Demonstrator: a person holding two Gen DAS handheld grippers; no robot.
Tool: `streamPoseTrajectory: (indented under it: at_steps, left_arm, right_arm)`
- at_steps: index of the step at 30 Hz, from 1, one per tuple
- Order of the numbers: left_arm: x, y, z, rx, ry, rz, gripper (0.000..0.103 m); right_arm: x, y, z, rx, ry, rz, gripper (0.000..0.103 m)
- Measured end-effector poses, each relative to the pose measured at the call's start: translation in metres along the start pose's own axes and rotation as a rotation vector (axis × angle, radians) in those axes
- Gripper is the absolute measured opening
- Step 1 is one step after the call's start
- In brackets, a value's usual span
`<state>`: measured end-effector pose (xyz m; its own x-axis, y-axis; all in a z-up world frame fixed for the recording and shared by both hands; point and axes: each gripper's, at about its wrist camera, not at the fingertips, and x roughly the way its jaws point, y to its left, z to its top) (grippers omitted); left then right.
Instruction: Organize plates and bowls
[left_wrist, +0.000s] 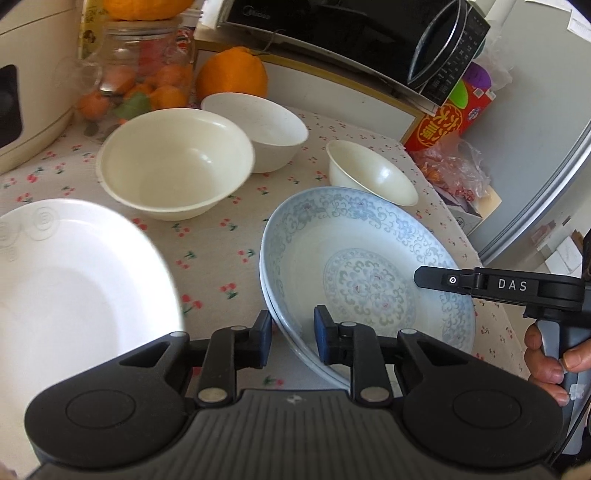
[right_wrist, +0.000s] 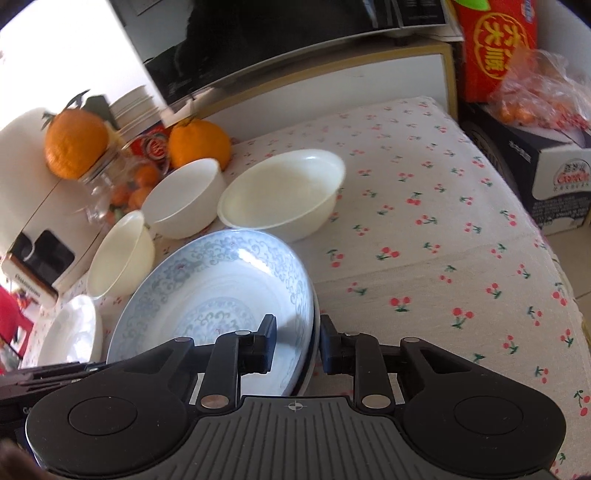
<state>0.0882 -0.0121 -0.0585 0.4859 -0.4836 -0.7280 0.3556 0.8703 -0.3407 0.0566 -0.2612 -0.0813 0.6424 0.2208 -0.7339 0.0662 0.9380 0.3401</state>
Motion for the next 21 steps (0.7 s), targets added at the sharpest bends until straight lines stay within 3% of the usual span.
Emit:
streamPoseTrajectory:
  at_steps: [6, 17, 18, 21]
  left_arm:
    - [-0.011, 0.008, -0.005, 0.022, 0.0, 0.054, 0.021]
    - [-0.014, 0.009, -0.005, 0.076, 0.011, 0.042, 0.027]
    - [-0.016, 0.009, -0.006, 0.084, 0.015, 0.038, 0.03]
    - [-0.025, 0.003, -0.008, 0.134, 0.004, 0.034, 0.056]
  right_arm:
    - [0.003, 0.021, -0.008, -0.05, 0.03, 0.029, 0.024]
    - [0.008, 0.029, -0.011, -0.091, 0.051, 0.007, 0.028]
    - [0.006, 0.033, -0.011, -0.116, 0.042, -0.001, 0.036]
    - [-0.003, 0.046, -0.01, -0.181, 0.008, -0.04, 0.069]
